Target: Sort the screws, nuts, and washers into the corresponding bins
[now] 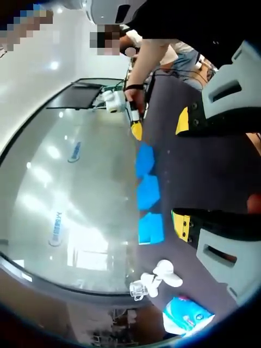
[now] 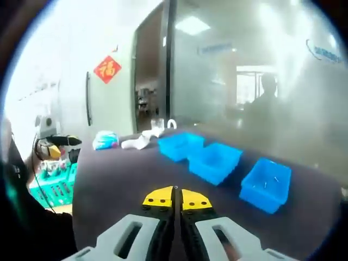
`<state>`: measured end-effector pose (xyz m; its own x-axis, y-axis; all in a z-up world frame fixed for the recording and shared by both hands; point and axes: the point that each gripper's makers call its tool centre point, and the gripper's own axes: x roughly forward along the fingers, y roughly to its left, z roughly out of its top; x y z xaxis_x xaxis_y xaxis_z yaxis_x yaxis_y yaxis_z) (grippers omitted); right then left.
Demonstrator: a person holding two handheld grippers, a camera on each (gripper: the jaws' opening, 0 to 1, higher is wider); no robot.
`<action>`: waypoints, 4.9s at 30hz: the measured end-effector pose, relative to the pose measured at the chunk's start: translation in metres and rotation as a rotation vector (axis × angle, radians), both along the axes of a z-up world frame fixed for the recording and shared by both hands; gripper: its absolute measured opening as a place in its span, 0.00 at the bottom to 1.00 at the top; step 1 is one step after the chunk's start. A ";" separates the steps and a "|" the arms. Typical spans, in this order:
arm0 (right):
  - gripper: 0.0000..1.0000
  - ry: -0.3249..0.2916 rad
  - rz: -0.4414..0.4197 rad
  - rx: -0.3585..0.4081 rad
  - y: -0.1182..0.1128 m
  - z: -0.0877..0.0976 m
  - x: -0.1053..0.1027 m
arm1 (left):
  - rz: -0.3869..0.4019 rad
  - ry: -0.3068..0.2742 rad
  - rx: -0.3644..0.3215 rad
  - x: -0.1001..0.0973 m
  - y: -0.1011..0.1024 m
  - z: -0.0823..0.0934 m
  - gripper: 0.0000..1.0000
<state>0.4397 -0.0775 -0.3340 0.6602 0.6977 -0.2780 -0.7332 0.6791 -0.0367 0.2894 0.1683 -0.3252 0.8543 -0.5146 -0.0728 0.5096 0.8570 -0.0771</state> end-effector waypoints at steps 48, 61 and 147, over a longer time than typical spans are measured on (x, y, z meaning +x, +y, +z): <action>0.15 -0.161 -0.013 -0.135 -0.001 -0.013 -0.028 | 0.009 0.004 -0.007 -0.005 0.005 -0.002 0.52; 0.18 -0.077 0.076 -0.330 -0.009 -0.034 -0.015 | 0.009 0.006 -0.006 -0.005 0.004 -0.004 0.52; 0.01 0.422 0.509 -0.886 0.027 -0.133 0.020 | 0.058 0.026 -0.017 -0.008 0.018 -0.010 0.52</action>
